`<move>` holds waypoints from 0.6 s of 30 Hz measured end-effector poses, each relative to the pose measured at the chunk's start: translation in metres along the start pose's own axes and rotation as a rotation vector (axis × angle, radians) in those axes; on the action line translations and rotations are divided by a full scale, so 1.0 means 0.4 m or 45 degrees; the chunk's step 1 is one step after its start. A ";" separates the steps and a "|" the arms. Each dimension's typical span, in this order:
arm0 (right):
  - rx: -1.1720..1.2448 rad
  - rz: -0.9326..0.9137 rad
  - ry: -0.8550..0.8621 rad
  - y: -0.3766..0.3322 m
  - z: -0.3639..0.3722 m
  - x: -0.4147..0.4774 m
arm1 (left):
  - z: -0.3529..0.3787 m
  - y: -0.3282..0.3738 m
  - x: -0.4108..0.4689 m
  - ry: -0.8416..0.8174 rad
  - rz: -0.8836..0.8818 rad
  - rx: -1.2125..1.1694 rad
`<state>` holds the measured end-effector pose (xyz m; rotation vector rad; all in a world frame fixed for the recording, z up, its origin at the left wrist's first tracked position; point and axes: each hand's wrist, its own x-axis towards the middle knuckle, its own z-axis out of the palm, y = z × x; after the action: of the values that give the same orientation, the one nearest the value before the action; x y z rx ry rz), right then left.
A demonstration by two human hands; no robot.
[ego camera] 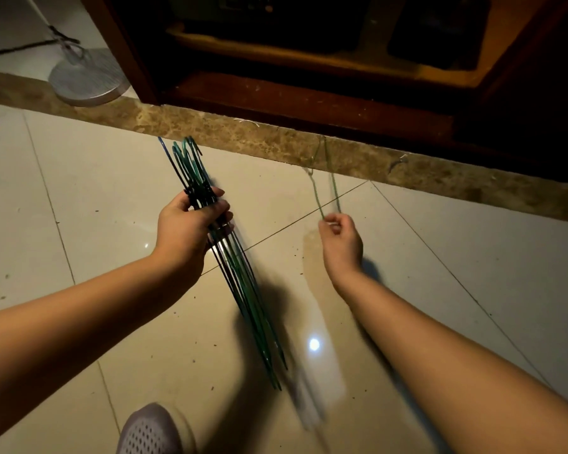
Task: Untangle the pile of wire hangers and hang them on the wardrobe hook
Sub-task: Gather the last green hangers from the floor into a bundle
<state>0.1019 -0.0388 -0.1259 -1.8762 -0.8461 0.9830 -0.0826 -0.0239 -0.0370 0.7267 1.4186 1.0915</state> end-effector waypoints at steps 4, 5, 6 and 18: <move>0.382 -0.006 0.121 -0.052 -0.024 -0.010 | 0.062 0.012 -0.002 -0.068 0.062 0.002; 0.468 0.003 0.087 -0.060 -0.031 -0.023 | 0.079 0.018 -0.003 -0.088 0.068 -0.004; 0.512 0.007 0.029 -0.066 -0.037 -0.037 | 0.096 0.021 -0.004 -0.101 0.067 -0.017; 0.100 -0.329 -0.263 -0.083 -0.154 -0.088 | 0.241 0.003 -0.014 -0.137 -0.001 -0.139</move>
<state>0.1330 -0.0762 -0.0644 -1.5701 -1.1241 1.0413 0.0122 -0.0083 -0.0260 0.6956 1.2581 1.1040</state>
